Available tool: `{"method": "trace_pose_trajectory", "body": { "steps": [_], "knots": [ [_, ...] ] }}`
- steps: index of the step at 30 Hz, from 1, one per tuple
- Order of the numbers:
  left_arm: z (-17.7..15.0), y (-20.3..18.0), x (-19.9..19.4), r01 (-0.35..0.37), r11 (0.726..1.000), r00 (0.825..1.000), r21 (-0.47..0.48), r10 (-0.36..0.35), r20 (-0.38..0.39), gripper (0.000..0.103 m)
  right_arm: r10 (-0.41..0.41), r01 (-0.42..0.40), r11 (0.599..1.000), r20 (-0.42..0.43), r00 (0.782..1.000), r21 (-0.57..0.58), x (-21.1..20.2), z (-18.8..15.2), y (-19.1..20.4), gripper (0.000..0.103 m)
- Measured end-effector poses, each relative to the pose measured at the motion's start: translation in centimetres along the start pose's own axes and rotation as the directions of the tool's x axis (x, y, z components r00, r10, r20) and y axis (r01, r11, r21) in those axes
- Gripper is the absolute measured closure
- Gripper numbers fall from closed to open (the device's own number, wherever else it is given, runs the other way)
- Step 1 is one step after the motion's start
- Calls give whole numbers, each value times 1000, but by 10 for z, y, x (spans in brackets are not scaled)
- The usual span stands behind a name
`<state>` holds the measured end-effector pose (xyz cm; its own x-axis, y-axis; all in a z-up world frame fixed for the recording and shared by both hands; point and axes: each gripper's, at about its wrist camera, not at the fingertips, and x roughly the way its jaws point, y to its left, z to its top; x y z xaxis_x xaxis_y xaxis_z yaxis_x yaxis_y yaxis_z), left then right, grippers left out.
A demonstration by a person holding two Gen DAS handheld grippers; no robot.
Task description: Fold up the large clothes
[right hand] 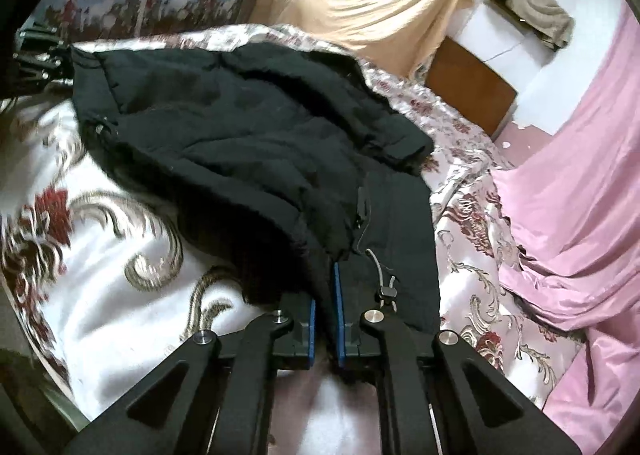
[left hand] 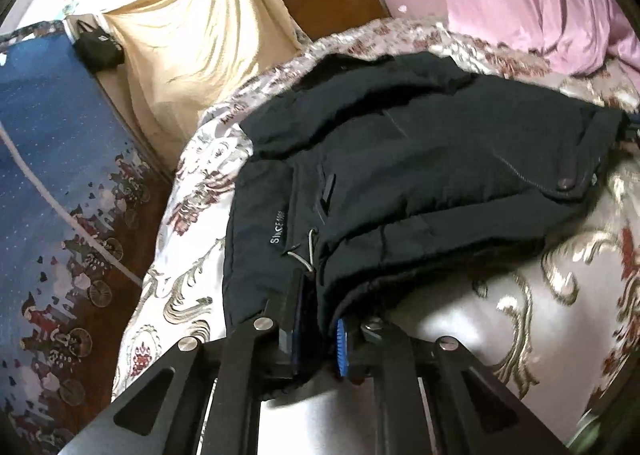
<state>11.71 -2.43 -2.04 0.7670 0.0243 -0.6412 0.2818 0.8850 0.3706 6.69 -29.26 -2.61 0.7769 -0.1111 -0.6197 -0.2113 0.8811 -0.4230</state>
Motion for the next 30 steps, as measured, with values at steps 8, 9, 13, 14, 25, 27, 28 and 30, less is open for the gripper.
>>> {"method": "trace_pose_trajectory", "body": {
  "steps": [8,9,13,14,25,27,28,30],
  "knots": [
    [-2,11,-18,13,995,998,-95,-8,57,91,-33,28,996,59,998,88,-16,0,-7,98],
    [-4,11,-20,17,995,998,-101,-11,58,91,-34,28,995,61,998,93,-18,-1,-7,98],
    [-12,9,-32,28,994,997,-108,-20,72,91,-40,33,994,62,997,107,-28,-7,-5,98],
    [-12,9,-35,31,993,997,-111,-23,74,91,-44,37,993,64,997,109,-32,-8,-4,98],
    [-18,22,-61,85,981,993,-176,-69,92,91,-56,43,986,80,995,161,-67,-15,-2,98],
    [-15,25,-63,87,979,993,-186,-69,100,91,-60,43,982,90,994,183,-68,-13,-7,98],
    [-13,26,-63,88,978,992,-189,-69,104,91,-61,42,980,95,994,192,-69,-11,-9,98],
    [-8,28,-64,90,977,991,-195,-68,115,91,-66,43,977,107,992,207,-69,-7,-14,98]
  ]
}}
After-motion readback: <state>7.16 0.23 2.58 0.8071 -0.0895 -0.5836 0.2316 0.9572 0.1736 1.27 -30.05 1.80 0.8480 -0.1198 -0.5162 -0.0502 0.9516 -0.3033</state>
